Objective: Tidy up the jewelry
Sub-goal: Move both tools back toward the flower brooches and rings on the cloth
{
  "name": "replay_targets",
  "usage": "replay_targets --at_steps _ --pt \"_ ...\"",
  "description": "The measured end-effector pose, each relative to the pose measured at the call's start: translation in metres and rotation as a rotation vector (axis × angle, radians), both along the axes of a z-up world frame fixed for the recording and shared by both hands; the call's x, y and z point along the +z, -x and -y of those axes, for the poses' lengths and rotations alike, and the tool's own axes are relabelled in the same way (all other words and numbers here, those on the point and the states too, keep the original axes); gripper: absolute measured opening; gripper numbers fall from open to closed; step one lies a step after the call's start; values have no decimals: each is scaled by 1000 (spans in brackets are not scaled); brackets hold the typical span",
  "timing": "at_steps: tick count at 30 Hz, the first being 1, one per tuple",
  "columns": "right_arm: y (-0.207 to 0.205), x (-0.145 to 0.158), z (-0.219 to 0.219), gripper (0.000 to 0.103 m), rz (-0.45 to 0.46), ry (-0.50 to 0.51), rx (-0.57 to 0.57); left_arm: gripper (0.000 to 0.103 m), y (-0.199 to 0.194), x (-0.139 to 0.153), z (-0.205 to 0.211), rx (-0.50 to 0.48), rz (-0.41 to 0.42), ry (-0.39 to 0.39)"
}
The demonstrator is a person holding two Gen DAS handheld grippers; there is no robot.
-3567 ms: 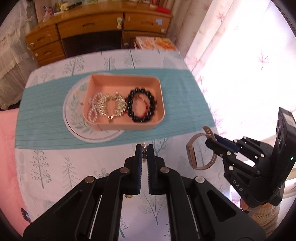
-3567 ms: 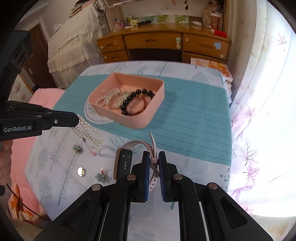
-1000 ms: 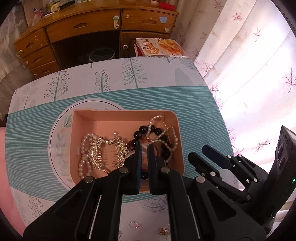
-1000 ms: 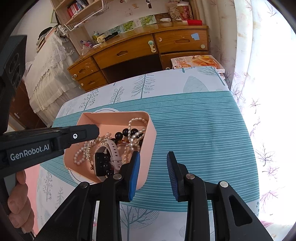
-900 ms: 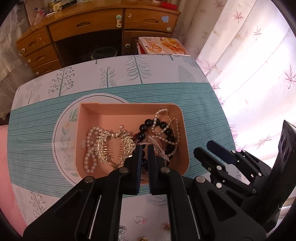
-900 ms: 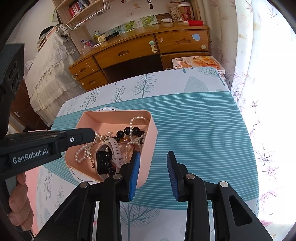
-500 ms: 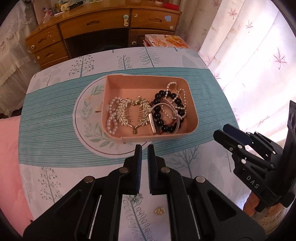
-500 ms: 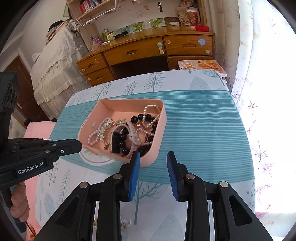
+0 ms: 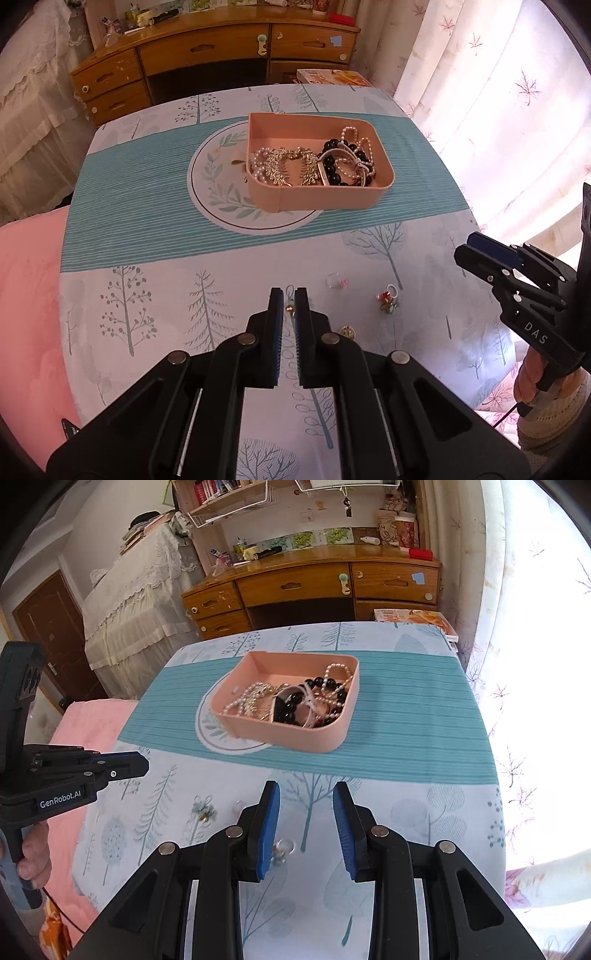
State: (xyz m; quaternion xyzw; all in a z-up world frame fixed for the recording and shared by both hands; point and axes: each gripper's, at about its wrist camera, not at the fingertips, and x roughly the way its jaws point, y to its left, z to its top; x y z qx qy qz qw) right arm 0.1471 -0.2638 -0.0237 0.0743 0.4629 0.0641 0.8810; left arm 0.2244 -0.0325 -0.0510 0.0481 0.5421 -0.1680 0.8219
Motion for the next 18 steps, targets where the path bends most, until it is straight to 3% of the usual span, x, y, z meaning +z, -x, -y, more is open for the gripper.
replay_targets --at_steps 4,6,8,11,18 --pt "30 -3 -12 30 11 34 33 4 22 -7 -12 2 26 22" --pt "41 -9 -18 30 17 49 47 9 34 -13 -18 12 43 29" --pt "56 -16 -25 30 15 53 56 28 45 -20 -22 12 72 26" --pt "70 -32 -31 30 0 55 63 43 55 -29 -27 31 123 28" --pt "65 -80 -29 30 -83 -32 44 44 49 -57 -23 46 99 30"
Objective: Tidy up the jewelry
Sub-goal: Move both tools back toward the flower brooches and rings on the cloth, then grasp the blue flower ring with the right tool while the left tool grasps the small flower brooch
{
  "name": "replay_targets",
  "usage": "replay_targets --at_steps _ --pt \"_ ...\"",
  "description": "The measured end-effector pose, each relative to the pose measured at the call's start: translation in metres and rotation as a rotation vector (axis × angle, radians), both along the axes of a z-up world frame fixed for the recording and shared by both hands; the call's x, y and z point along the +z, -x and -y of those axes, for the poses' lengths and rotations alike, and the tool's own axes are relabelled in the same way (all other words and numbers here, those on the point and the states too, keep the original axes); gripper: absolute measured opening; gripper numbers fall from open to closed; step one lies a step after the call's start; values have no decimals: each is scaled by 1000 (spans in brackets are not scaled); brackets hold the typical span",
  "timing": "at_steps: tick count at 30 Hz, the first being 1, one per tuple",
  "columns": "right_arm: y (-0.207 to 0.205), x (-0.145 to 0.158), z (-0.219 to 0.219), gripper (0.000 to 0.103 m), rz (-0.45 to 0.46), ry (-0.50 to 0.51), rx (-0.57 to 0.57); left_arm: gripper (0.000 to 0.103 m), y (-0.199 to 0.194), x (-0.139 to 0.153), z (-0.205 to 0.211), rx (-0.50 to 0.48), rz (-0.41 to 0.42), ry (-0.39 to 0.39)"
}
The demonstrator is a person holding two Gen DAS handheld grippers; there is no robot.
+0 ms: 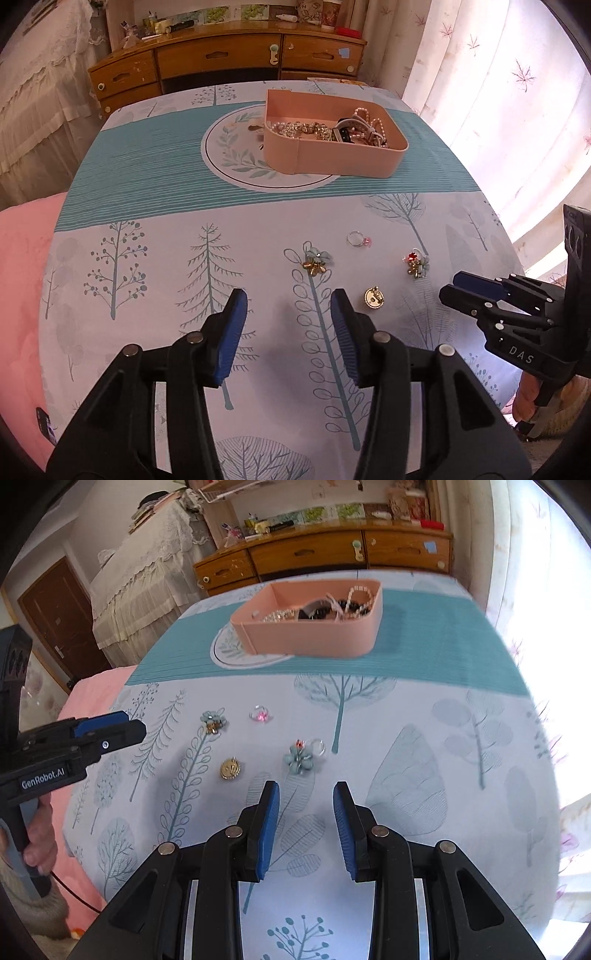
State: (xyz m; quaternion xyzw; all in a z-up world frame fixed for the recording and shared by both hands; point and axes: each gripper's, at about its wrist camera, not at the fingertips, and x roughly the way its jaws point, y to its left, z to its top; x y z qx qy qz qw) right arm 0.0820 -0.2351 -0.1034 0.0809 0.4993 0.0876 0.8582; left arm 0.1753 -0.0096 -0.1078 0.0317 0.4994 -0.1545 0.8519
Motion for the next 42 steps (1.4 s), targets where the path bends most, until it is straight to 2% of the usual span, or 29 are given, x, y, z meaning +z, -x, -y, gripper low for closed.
replay_targets --at_steps 7,18,21,23,35,37,40,42 --pt "-21 -23 -10 30 -31 -9 9 44 -15 -17 8 -7 -8 3" --pt "-47 -26 -28 31 32 84 51 44 -34 -37 15 -35 -24 -3" --pt "-47 -25 -33 29 47 119 66 44 -36 -41 18 -49 -26 -5" --pt "-48 -27 -35 20 60 156 63 44 -37 -44 21 -60 -27 -7" --pt "-39 -30 -33 20 110 165 51 43 -46 -51 26 -41 -9 -1" --pt "-39 -30 -32 20 111 161 50 39 -47 -52 26 -38 -4 0" --pt "-38 -30 -32 20 115 166 52 17 -48 -52 27 -37 10 -9" --pt "-37 -30 -32 20 118 168 52 16 -49 -52 26 -32 6 3"
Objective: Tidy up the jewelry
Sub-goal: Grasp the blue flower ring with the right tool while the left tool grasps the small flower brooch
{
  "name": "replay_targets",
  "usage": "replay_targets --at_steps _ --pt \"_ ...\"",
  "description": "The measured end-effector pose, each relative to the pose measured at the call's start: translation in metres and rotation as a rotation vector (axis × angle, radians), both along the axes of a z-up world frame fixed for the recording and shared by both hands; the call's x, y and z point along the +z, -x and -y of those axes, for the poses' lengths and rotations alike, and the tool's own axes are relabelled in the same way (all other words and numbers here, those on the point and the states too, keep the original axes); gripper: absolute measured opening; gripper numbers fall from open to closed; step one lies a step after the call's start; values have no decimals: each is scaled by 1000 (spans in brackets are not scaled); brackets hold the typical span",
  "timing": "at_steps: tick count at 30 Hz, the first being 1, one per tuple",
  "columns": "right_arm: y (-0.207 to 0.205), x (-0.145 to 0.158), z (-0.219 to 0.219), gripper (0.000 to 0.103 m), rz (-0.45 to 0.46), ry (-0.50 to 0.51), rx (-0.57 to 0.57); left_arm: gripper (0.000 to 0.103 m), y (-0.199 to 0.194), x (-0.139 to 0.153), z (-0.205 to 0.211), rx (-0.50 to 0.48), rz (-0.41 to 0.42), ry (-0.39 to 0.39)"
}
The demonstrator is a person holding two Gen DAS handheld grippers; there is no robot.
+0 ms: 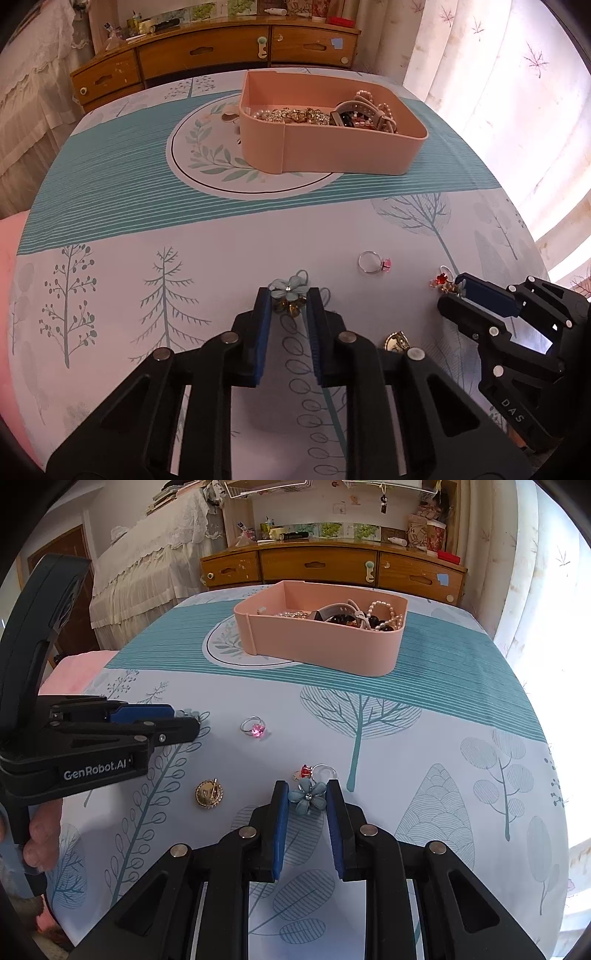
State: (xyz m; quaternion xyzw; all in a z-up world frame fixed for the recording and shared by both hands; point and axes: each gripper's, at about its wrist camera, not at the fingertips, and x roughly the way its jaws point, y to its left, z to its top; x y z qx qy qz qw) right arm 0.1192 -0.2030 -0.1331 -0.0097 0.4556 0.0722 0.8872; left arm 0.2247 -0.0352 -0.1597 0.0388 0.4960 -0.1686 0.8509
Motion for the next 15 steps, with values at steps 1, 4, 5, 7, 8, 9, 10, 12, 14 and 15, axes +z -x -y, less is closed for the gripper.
replay_targets --at_steps 1,4,5,7,8,9,10,12,14,15 --pt "0 0 1 20 0 -1 0 16 -1 0 -1 6 0 9" --pt "0 0 0 20 0 -5 -2 16 0 0 -4 28 2 14" --pt "0 0 0 20 0 -4 -2 16 0 0 -5 34 3 15" --pt "1 0 1 20 1 -4 -3 14 2 2 -8 43 4 22" --pt "1 0 1 20 0 -4 -3 14 4 3 -9 47 6 25" --pt "1 0 1 20 0 -5 -4 14 6 5 -11 51 10 28" --pt "1 0 1 20 -1 -5 -4 14 8 8 -12 54 16 31" --pt "1 1 1 20 -3 -7 -6 14 13 14 -15 57 28 35" --pt "1 1 1 20 -9 -12 -10 14 19 20 -17 60 44 36" --pt "1 1 0 20 -12 -14 -10 14 22 23 -18 61 50 36"
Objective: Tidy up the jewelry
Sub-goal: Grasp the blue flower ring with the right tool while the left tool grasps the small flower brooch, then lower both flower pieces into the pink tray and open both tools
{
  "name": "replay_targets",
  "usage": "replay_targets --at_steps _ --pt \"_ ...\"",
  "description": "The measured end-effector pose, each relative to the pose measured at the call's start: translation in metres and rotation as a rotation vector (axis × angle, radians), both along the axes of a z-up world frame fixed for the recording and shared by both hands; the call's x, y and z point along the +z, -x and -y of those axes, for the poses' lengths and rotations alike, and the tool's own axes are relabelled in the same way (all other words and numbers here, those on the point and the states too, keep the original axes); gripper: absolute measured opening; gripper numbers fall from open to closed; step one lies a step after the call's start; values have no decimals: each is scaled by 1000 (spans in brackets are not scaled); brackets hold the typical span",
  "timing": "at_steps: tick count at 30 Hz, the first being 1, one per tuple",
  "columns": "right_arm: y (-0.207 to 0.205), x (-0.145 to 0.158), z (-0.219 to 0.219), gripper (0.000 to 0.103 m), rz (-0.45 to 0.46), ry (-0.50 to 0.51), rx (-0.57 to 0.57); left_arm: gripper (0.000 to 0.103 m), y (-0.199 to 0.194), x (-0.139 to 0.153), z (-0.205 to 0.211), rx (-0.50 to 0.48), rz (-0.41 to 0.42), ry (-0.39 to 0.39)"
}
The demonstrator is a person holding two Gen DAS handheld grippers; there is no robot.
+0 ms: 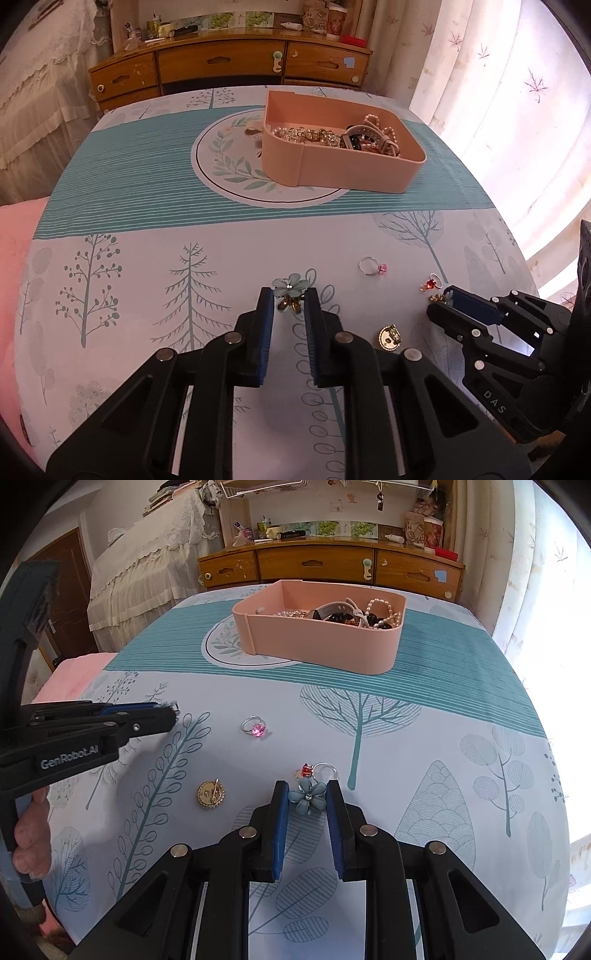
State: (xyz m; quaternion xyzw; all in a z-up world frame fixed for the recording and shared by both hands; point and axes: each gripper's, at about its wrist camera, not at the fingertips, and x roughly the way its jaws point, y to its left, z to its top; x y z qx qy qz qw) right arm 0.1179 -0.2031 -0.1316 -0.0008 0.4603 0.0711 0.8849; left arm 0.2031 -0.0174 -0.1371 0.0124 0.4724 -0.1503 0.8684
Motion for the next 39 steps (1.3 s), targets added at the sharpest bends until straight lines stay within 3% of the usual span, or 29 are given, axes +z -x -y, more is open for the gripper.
replay_targets --at_steps 5,11,17,22,28,32,35,39 --pt "6 4 -4 20 -21 -27 9 14 13 18 -5 5 36 5" --pt "19 32 -12 20 31 -31 35 14 22 54 -5 -6 97 0" --pt "11 105 -16 20 163 9 63 14 14 119 0 -18 195 9" --pt "-21 180 -8 20 256 -4 48 14 -8 181 5 7 287 5" --pt "-75 250 3 20 289 -24 15 14 -47 236 15 53 357 32" --pt "-115 272 7 20 251 -37 4 14 -83 244 23 82 337 40" --pt "-146 271 7 20 225 -11 -1 14 -115 230 31 96 292 35" --pt "-190 238 3 20 147 -7 -8 14 -152 190 41 104 216 22"
